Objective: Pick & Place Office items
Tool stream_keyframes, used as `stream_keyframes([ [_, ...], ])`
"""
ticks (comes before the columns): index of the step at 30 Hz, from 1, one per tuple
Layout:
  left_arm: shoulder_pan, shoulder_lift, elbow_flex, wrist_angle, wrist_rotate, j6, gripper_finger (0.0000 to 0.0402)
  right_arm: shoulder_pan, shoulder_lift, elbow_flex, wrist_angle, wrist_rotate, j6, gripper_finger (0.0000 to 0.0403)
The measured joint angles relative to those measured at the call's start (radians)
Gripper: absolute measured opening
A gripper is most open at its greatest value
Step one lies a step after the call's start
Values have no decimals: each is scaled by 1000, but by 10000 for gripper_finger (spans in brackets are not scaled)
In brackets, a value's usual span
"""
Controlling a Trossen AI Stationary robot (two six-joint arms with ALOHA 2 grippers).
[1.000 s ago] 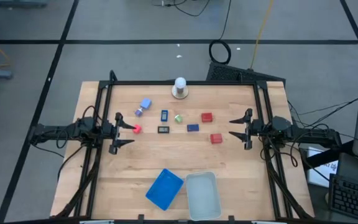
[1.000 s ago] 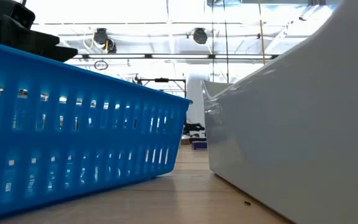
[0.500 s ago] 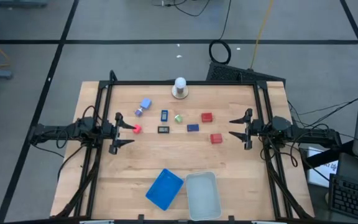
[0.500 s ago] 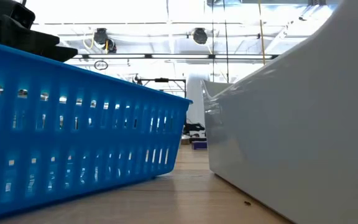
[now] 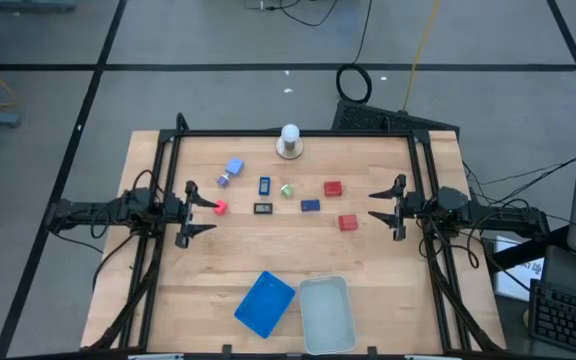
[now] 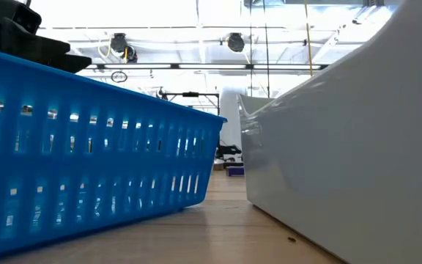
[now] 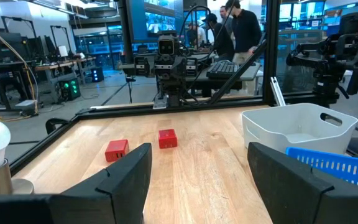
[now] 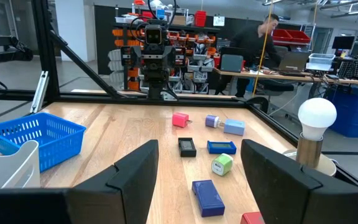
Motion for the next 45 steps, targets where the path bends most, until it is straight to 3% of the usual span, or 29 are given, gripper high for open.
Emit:
stream_keyframes([
  [23,0,0,0,0,0,0,269,0,0,0,27,1,2,222],
  [34,0,0,0,0,0,0,269,0,0,0,202,1,375,222],
  [45,0,0,0,0,0,0,269,0,0,0,202,30,394,222],
])
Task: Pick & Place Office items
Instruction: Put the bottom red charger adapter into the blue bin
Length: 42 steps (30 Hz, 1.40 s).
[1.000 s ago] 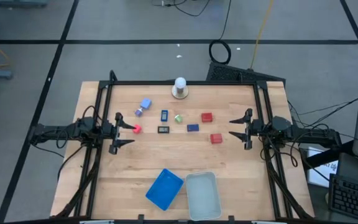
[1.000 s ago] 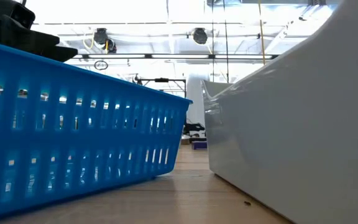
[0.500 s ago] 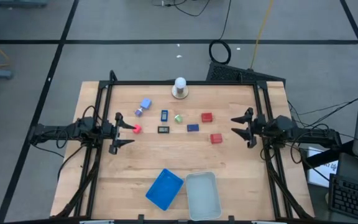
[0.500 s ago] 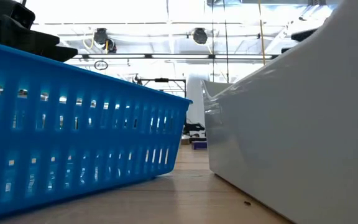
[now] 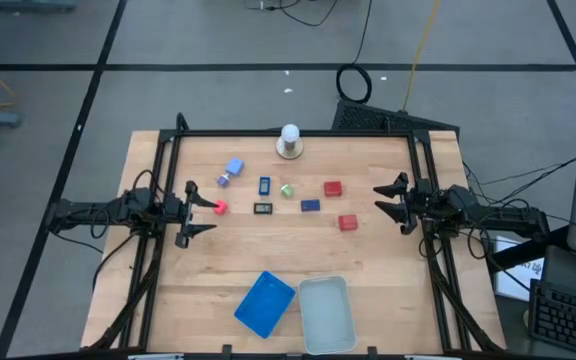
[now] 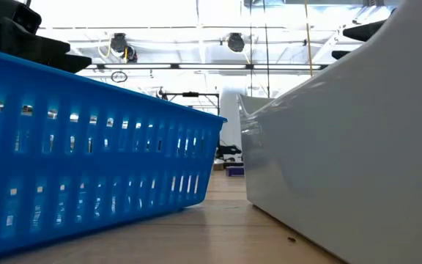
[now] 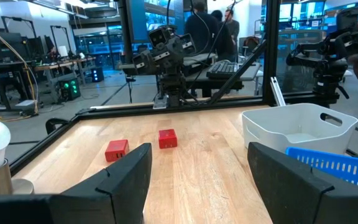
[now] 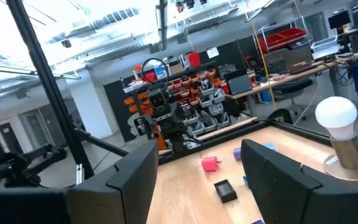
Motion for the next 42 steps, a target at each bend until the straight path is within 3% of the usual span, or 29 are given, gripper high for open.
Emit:
stream_keyframes([
  [7,0,0,0,0,0,0,269,0,16,-5,-34,-3,-187,222],
  [10,0,0,0,0,0,0,269,1,69,-25,63,-5,-173,222],
  [15,0,0,0,0,0,0,269,1,219,-20,261,-6,-120,241],
  [24,0,0,0,0,0,0,269,20,559,68,235,5,-139,307],
  [31,0,0,0,0,0,0,269,82,745,120,238,108,-230,314],
  [34,0,0,0,0,0,0,269,101,802,171,159,136,-240,314],
  [39,0,0,0,0,0,0,269,106,899,328,-155,179,-204,314],
  [42,0,0,0,0,0,0,269,115,970,392,-224,180,-183,314],
])
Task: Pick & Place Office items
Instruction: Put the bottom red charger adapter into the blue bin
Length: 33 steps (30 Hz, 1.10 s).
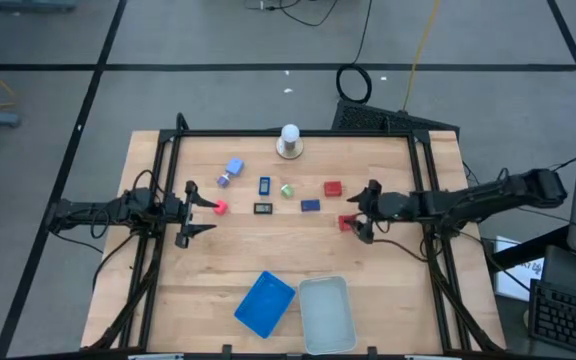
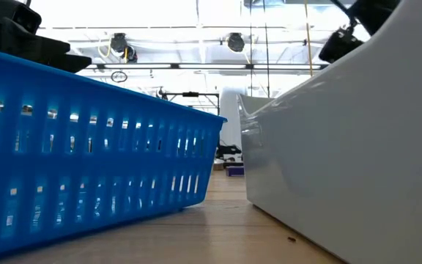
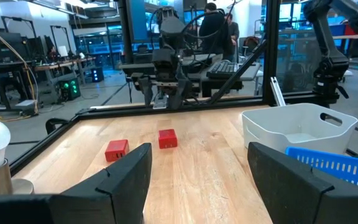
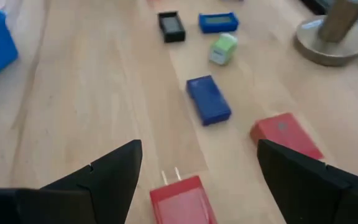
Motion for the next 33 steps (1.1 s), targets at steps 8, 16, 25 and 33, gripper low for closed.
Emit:
stream_keyframes([
  [8,0,0,0,0,0,0,269,21,166,55,-44,-53,-57,313],
  [16,0,0,0,0,0,0,269,18,299,73,-106,-56,-91,313],
  [25,0,0,0,0,0,0,269,-8,348,74,-104,-56,-89,313],
  [33,0,0,0,0,0,0,269,-14,393,76,-98,-58,-83,313],
])
